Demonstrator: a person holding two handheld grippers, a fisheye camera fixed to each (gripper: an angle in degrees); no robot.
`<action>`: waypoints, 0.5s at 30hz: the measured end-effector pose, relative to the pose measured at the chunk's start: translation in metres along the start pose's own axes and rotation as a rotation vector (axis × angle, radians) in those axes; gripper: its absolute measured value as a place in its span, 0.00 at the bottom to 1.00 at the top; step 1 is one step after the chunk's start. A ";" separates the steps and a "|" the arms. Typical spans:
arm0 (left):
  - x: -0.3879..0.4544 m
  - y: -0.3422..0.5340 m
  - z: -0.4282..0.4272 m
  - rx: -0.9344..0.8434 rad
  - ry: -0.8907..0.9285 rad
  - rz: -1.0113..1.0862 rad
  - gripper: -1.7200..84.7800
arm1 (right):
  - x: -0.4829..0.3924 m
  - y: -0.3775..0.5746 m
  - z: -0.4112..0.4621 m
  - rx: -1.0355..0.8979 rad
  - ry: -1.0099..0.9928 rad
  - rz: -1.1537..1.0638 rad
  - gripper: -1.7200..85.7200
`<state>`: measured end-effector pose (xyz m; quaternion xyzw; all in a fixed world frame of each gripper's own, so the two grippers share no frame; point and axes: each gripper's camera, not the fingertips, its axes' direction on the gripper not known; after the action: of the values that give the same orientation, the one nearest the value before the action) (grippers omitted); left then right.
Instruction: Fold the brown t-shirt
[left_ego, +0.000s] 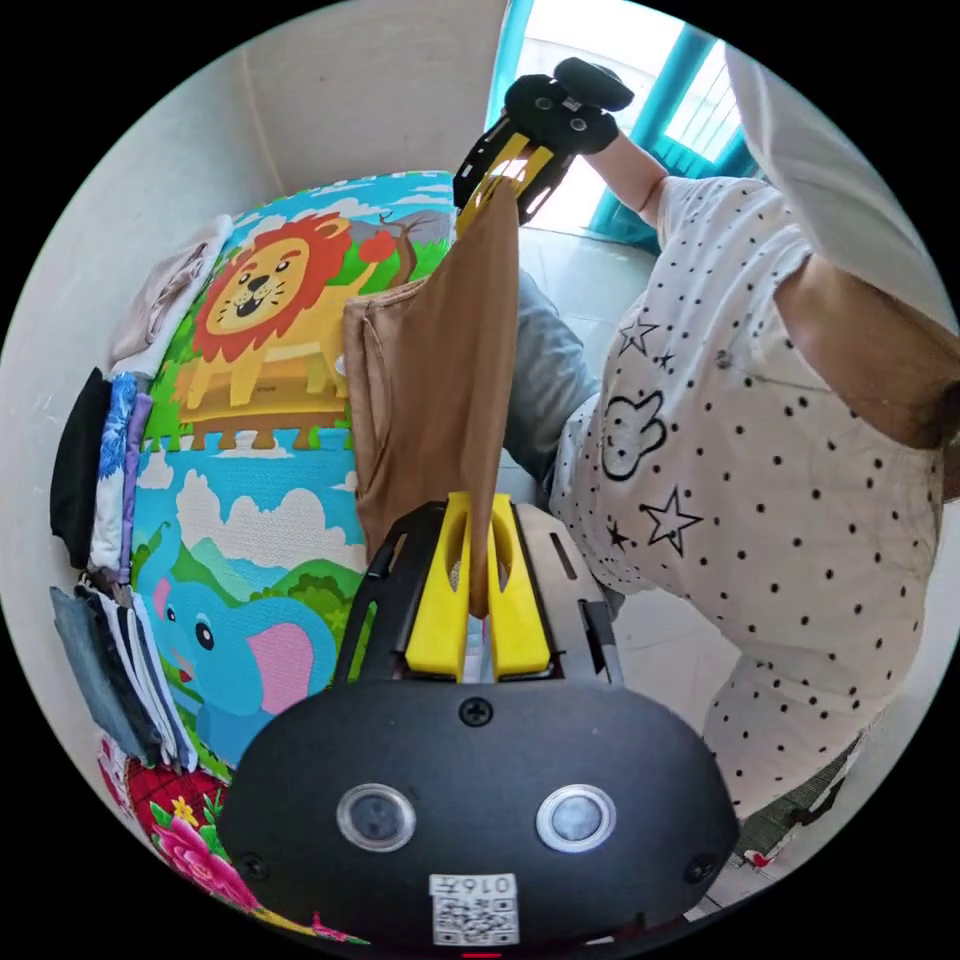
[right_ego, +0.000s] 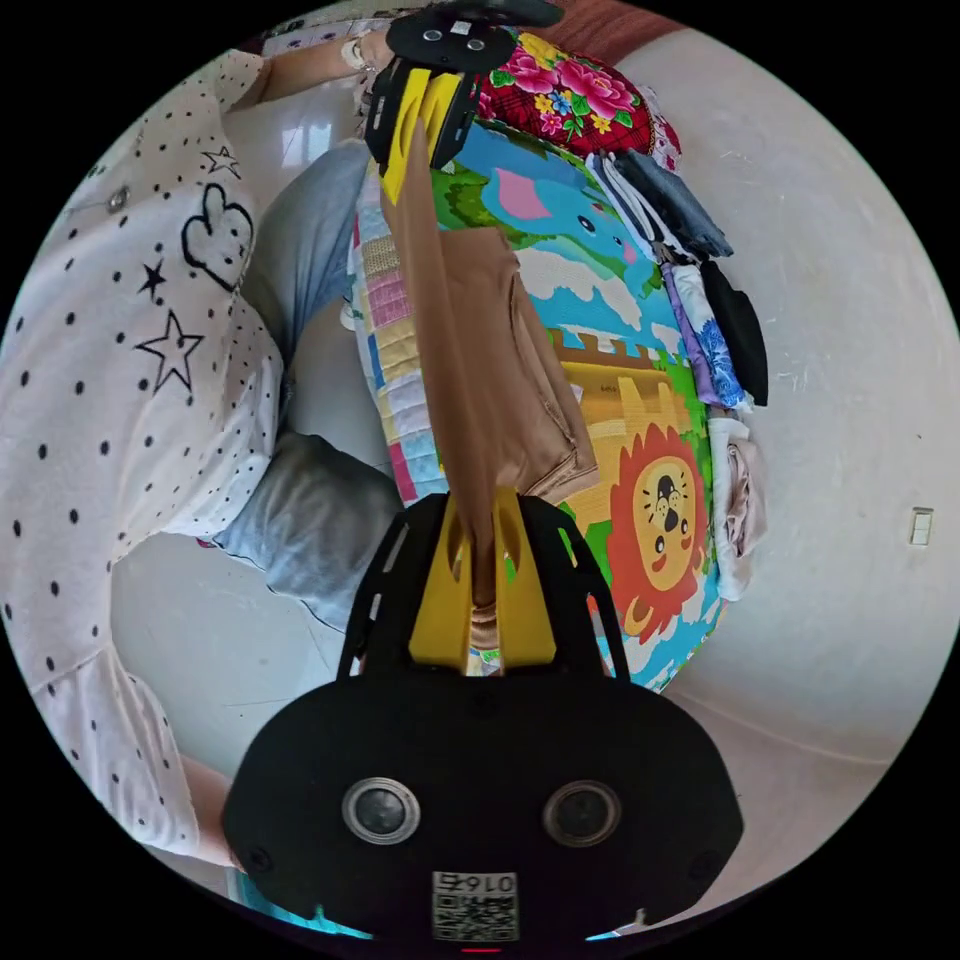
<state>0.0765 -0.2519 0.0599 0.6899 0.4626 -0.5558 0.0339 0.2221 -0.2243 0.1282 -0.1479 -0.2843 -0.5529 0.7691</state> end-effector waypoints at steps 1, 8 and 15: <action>-0.002 -0.004 -0.006 0.004 0.009 0.012 0.01 | 0.013 0.003 -0.010 0.007 -0.015 0.009 0.05; -0.059 -0.054 -0.061 0.027 0.031 0.084 0.01 | 0.097 0.026 -0.050 0.059 0.002 0.063 0.05; -0.243 -0.160 -0.089 -0.063 -0.075 0.004 0.01 | 0.252 0.041 -0.009 -0.063 -0.066 0.120 0.05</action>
<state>0.0454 -0.2569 0.3626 0.6681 0.4767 -0.5666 0.0740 0.3199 -0.4077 0.2759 -0.2067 -0.2827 -0.5095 0.7860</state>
